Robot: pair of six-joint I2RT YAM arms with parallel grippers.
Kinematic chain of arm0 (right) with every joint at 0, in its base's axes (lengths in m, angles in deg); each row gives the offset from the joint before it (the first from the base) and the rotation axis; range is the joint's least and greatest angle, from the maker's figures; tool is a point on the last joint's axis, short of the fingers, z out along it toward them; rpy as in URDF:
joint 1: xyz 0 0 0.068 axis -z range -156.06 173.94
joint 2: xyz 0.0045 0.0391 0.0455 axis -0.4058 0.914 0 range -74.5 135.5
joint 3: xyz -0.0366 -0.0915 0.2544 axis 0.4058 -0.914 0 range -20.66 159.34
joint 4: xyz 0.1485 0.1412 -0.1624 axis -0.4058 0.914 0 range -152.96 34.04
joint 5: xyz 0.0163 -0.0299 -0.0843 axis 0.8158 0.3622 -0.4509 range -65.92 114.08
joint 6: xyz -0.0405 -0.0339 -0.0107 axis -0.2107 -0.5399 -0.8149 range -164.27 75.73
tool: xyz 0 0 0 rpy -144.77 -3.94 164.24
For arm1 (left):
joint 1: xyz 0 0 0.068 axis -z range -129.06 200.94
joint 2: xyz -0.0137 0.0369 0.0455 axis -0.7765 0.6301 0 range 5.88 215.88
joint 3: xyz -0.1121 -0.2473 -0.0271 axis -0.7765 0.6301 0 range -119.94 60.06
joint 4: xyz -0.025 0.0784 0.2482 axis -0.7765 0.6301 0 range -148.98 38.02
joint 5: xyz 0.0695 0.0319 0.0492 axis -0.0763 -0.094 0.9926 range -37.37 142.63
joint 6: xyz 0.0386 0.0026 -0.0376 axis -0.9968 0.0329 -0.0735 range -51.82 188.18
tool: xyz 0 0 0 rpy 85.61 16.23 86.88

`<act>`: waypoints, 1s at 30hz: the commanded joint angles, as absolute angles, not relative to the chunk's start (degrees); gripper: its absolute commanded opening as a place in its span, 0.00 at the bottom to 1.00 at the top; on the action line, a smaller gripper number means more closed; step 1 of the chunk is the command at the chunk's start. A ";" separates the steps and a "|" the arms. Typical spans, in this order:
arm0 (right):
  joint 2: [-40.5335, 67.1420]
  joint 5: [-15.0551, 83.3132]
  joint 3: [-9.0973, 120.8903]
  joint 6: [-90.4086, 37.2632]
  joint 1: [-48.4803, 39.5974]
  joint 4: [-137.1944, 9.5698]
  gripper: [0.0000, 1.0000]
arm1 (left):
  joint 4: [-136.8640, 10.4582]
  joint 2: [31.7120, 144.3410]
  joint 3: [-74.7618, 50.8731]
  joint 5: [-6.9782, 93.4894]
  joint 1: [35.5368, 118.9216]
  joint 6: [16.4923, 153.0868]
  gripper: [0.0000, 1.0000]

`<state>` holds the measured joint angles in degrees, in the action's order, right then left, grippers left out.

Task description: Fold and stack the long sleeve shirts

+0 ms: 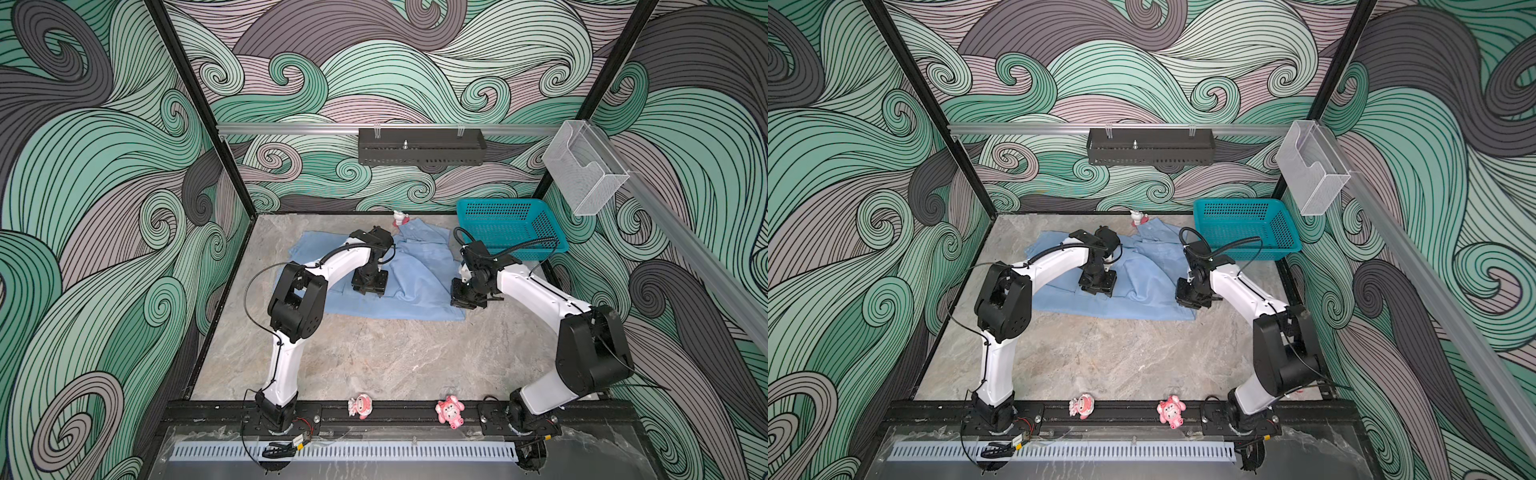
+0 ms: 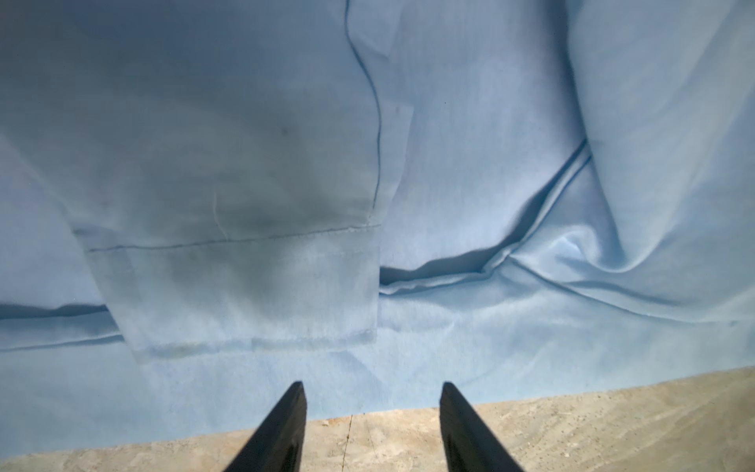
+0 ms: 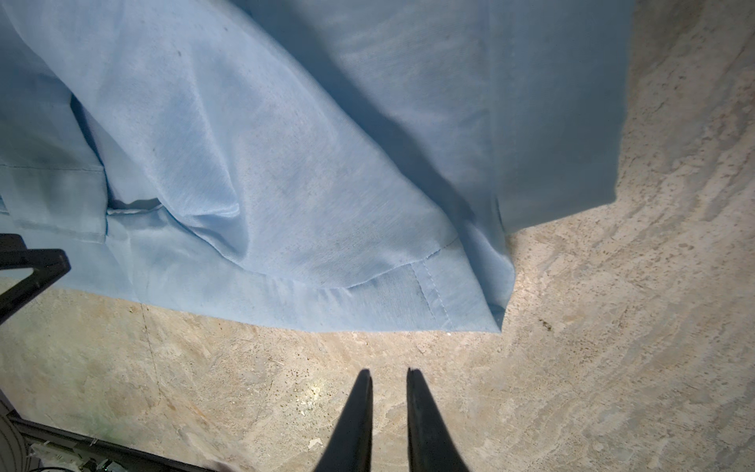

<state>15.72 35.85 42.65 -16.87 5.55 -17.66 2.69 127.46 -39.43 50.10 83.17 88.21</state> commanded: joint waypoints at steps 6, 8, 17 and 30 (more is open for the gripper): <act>14.96 36.58 42.65 -17.85 6.19 -16.48 0.19 | 10.60 134.57 -44.42 53.93 83.81 86.83 0.55; 15.22 36.74 42.38 -17.82 6.28 -16.74 0.19 | 12.06 135.94 -45.98 55.89 83.78 87.03 0.51; 15.10 37.26 41.93 -17.78 6.45 -17.35 0.19 | 15.77 135.28 -53.57 63.59 83.21 86.45 0.02; 14.43 39.26 46.47 -19.75 6.63 -19.58 0.22 | 21.87 120.30 -71.88 53.40 72.24 86.20 0.00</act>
